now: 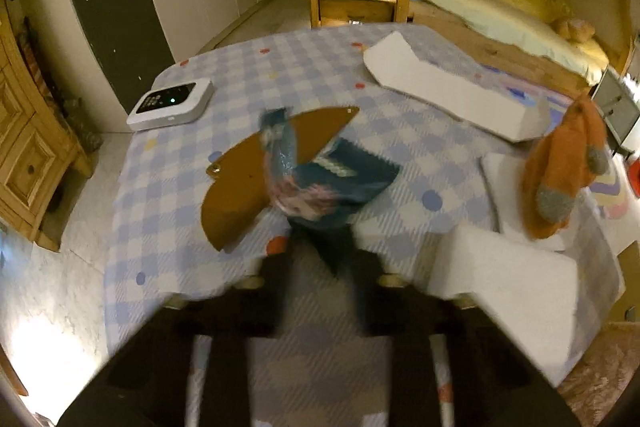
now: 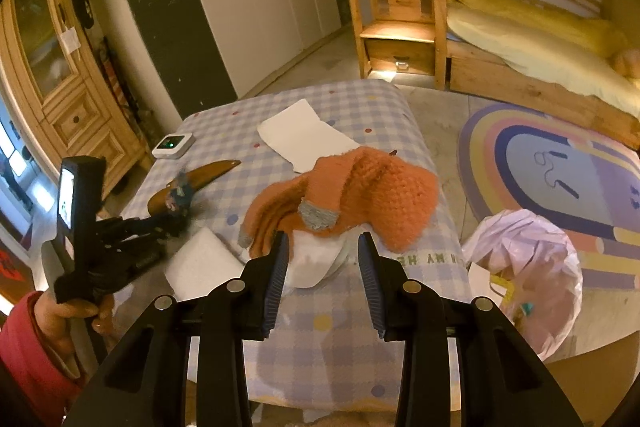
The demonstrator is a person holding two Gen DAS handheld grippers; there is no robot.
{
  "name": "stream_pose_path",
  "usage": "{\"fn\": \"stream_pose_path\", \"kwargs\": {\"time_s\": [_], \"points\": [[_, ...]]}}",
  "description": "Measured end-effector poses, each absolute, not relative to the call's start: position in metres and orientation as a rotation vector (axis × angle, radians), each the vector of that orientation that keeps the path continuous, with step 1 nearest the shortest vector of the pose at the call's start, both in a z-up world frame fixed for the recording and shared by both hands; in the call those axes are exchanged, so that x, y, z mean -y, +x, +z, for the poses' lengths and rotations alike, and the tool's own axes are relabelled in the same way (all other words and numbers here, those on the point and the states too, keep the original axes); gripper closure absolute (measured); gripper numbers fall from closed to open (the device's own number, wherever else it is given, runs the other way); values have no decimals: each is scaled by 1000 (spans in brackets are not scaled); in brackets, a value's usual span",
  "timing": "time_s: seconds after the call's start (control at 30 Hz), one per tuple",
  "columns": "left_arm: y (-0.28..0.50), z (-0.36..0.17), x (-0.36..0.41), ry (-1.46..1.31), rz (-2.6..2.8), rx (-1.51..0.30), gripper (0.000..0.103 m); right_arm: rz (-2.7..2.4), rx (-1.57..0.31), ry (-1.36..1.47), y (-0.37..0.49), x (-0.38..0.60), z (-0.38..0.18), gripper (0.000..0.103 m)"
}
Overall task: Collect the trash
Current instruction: 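Grasp the teal snack wrapper with the left tool while the right holds the gloves, then carry wrapper and gloves over the bin and open both tools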
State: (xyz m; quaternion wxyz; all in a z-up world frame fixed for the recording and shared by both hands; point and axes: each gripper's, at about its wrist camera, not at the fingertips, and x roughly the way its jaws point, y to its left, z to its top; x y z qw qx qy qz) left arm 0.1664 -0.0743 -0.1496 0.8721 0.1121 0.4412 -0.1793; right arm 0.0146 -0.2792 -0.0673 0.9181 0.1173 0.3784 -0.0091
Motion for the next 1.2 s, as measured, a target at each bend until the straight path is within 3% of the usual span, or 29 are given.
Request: {"fn": "stream_pose_path", "kwargs": {"time_s": [0.3, 0.43, 1.07, 1.17, 1.2], "points": [[133, -71, 35, 138, -396, -753, 97, -33, -761, 251, 6, 294, -65, 65], [120, -53, 30, 98, -467, -728, 97, -30, -773, 254, 7, 295, -67, 55], [106, -70, 68, 108, -497, -740, 97, -116, -781, 145, 49, 299, -67, 60], [110, -73, 69, 107, -499, -748, 97, -133, -817, 156, 52, 318, -81, 56], [111, -74, 70, 110, -496, -750, 97, -139, -829, 158, 53, 324, -86, 50]]}}
